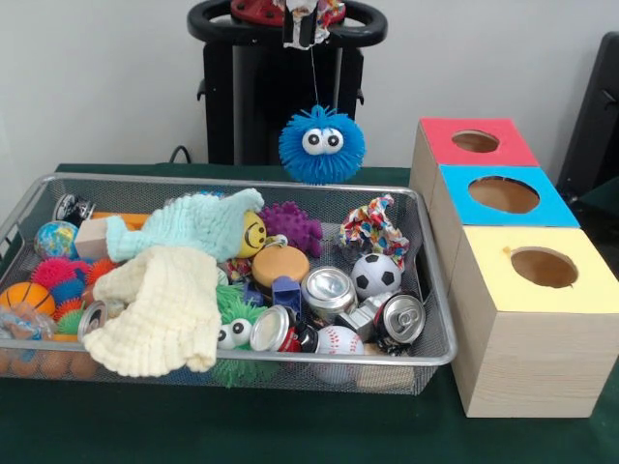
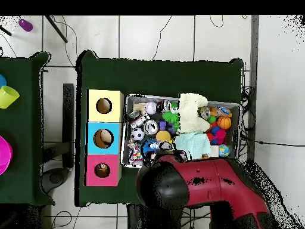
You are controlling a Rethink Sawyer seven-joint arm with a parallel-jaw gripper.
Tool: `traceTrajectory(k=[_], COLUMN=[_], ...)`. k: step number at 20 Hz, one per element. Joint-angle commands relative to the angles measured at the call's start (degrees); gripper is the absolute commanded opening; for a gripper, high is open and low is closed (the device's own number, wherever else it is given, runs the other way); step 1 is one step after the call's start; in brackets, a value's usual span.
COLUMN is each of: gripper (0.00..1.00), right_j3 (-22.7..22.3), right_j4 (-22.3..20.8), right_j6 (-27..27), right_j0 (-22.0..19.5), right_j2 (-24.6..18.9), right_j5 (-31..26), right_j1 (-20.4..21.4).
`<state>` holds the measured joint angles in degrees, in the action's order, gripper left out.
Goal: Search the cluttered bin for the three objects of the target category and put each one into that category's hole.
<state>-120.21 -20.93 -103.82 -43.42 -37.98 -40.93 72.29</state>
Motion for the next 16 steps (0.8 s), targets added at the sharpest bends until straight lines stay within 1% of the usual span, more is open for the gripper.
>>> traceTrajectory(k=[1, 5, 7, 10, 11, 14, 16], gripper=[0.0, 0.0, 0.0, 0.0, 0.0, 0.0, 0.0], right_j3=[-4.2, -3.3, -1.6, 1.4, 2.0, 3.6, 5.9], right_j4=[-0.3, -1.8, -2.7, -4.3, -4.7, -6.1, -7.0], right_j6=[11.6, 10.7, 10.5, 9.3, 9.0, 8.1, 8.5], right_j0=[-1.0, -0.3, 0.2, 1.6, 2.1, 3.2, 4.0], right_j2=[-3.5, -3.3, -3.3, -2.5, -2.3, -2.0, -2.0], right_j5=[-5.1, -4.4, -4.8, -6.3, -6.5, -4.9, -5.4], right_j1=[-1.3, -3.0, -4.9, -9.4, -10.2, -13.1, -15.0])
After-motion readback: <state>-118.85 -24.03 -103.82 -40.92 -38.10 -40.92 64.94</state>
